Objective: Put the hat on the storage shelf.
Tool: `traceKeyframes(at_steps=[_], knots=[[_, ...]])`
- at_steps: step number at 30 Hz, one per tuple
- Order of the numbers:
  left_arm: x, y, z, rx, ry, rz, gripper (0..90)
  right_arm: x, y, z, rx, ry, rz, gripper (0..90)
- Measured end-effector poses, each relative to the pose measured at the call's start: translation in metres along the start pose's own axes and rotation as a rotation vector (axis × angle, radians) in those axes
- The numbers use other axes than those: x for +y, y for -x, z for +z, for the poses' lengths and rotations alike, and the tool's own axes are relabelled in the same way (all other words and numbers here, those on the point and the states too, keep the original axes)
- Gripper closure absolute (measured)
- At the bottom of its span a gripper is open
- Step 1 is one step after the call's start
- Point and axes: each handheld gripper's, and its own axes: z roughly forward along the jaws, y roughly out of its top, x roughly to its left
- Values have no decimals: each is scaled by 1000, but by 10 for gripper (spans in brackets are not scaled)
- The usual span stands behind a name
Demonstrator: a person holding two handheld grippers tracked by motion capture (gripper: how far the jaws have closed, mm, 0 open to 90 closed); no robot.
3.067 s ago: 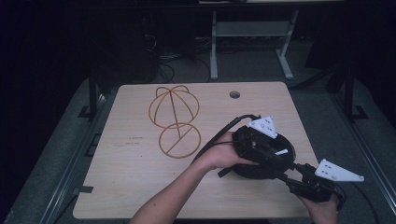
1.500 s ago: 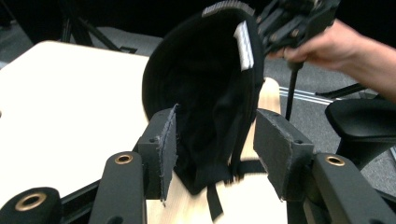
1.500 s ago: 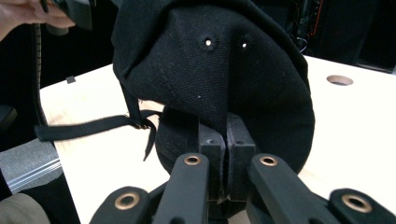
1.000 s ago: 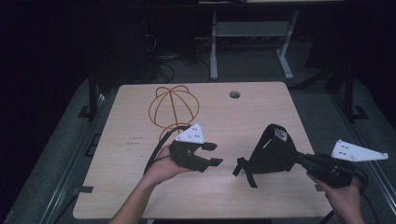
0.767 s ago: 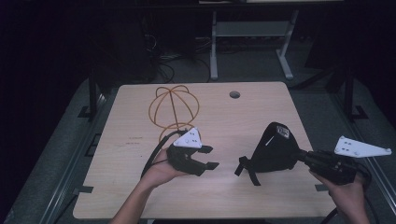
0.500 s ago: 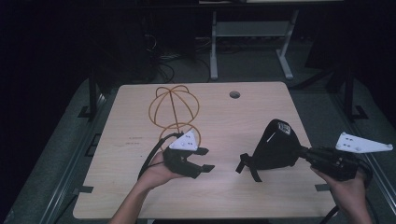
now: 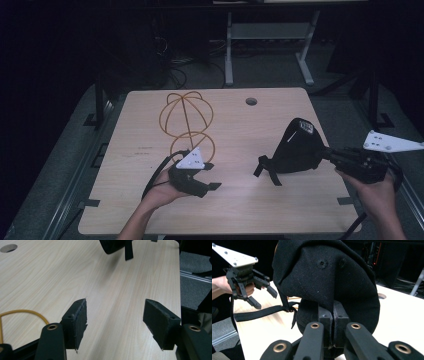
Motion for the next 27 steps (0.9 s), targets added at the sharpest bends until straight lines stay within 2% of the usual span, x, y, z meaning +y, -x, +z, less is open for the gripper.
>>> traceKeyframes(at_steps=[8,11,16,27], knots=[[-13,-1,2,-1,3,-1,304,22,-2,12,22,-10,-21,876],[-21,0,6,9,-32,9,304,29,-3,17,27,-20,-28,876],[-31,4,7,19,-42,1,298,42,-5,27,39,-20,-41,876],[-34,3,3,32,-27,-4,291,72,-10,45,77,-2,-75,876]])
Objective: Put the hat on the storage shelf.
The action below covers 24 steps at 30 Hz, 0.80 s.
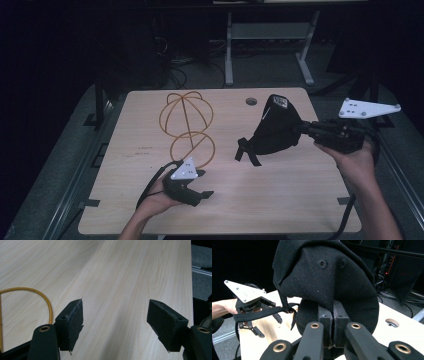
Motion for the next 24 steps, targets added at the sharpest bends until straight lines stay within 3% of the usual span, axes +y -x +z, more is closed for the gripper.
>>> traceKeyframes(at_steps=[11,24], knots=[[-1,-1,-1,5,1,2,288,27,-3,13,33,15,-26,875],[-2,-1,-1,2,2,-11,289,51,-9,42,86,32,-57,875]])
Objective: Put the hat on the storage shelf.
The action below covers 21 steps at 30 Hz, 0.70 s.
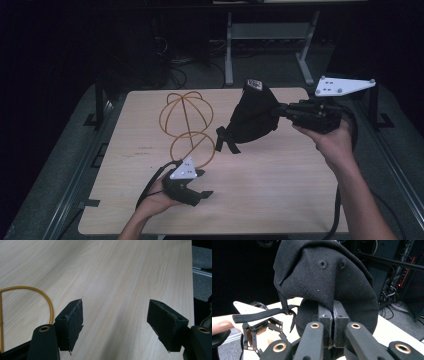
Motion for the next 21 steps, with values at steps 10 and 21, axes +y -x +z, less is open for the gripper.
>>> traceKeyframes(at_steps=[10,21], knots=[[0,-1,-2,3,15,-4,290,21,-4,23,44,8,-18,875],[1,-2,-5,2,18,-8,290,39,-6,44,72,5,-35,875]])
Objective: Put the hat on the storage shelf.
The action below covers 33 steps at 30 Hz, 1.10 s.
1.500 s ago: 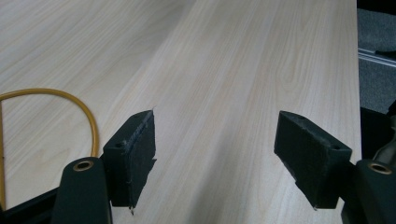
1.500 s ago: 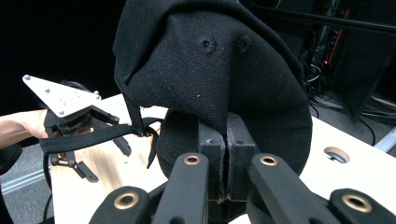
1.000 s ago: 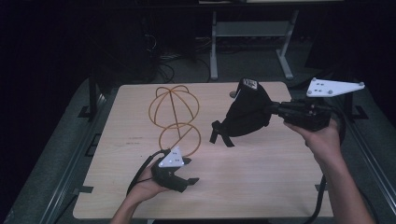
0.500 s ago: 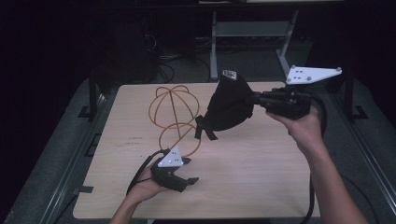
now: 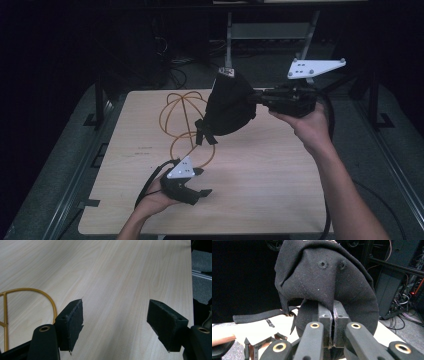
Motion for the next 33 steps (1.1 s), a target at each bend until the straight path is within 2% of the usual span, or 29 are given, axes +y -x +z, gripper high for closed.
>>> traceKeyframes(at_steps=[6,12,17,18,21,23,25,27,30,33], knots=[[0,1,1,-3,-16,7,290,9,-2,18,19,-1,-9,874],[0,0,2,-6,-12,5,290,17,3,39,39,-20,5,875],[1,-3,1,-12,5,4,291,30,8,59,57,-39,-2,874],[2,-2,2,-12,5,-1,291,34,9,67,67,-42,-7,874],[2,-3,4,-13,-4,4,291,38,9,75,75,-45,-11,874],[1,-2,5,-14,-11,-7,291,40,11,83,82,-47,-13,875],[1,-2,6,-15,-14,13,291,42,13,91,88,-49,-11,875],[2,-1,5,-24,-5,6,291,43,14,99,96,-55,-8,875],[5,0,4,-29,7,30,291,45,15,110,102,-51,-3,874],[6,1,3,-31,14,19,291,47,15,120,113,-51,1,874]])
